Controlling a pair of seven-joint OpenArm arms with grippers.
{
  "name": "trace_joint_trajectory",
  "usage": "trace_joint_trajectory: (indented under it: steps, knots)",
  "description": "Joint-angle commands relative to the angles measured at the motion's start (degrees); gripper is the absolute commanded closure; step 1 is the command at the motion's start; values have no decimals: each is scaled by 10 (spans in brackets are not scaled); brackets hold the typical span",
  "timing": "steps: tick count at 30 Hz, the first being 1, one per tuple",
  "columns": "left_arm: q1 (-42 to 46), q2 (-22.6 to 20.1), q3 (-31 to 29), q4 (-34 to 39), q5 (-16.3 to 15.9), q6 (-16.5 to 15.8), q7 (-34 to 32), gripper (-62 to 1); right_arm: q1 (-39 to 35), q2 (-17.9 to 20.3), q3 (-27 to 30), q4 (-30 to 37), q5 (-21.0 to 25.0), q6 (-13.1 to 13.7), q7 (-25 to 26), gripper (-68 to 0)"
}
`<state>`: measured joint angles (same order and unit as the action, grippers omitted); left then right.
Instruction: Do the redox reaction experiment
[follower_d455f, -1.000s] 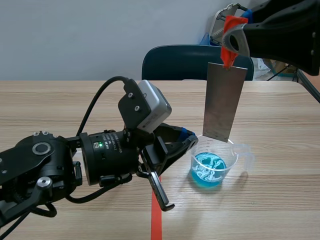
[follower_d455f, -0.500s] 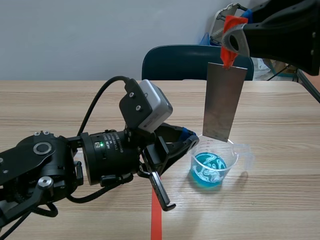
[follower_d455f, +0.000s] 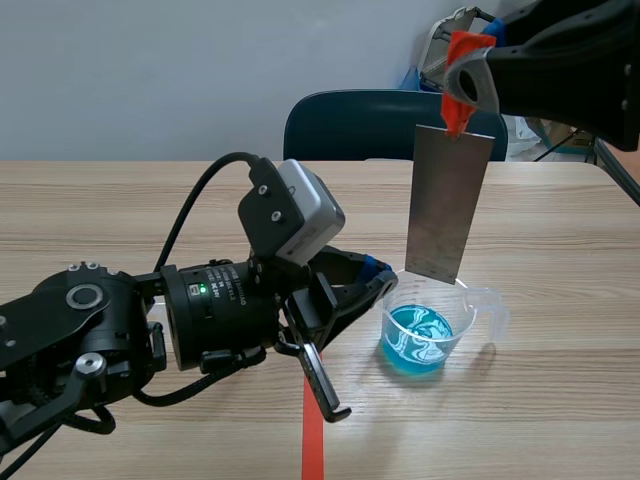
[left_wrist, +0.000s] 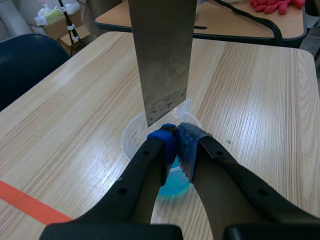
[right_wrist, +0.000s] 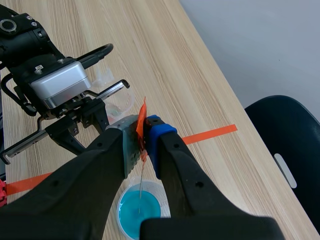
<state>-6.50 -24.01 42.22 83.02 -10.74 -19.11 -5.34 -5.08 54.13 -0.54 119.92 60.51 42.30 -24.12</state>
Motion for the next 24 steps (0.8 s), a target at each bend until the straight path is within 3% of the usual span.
trace_joint_trajectory:
  steps: [1, 11, 18, 24]
  knots:
    - [-2, -2, -1, 9, -6, 2, -6, -15, 11, 7, 6, 5, 6, 4, 9, -7]
    - [9, -50, -14, 11, -6, 1, -47, -15, 11, 7, 6, 5, 6, 4, 9, -7]
    - [40, -113, -45, 39, -12, 1, -82, -15, 11, 7, 6, 5, 6, 4, 9, -7]
    - [86, -181, -90, 91, -37, -1, -101, -15, 11, 7, 6, 5, 6, 4, 9, -7]
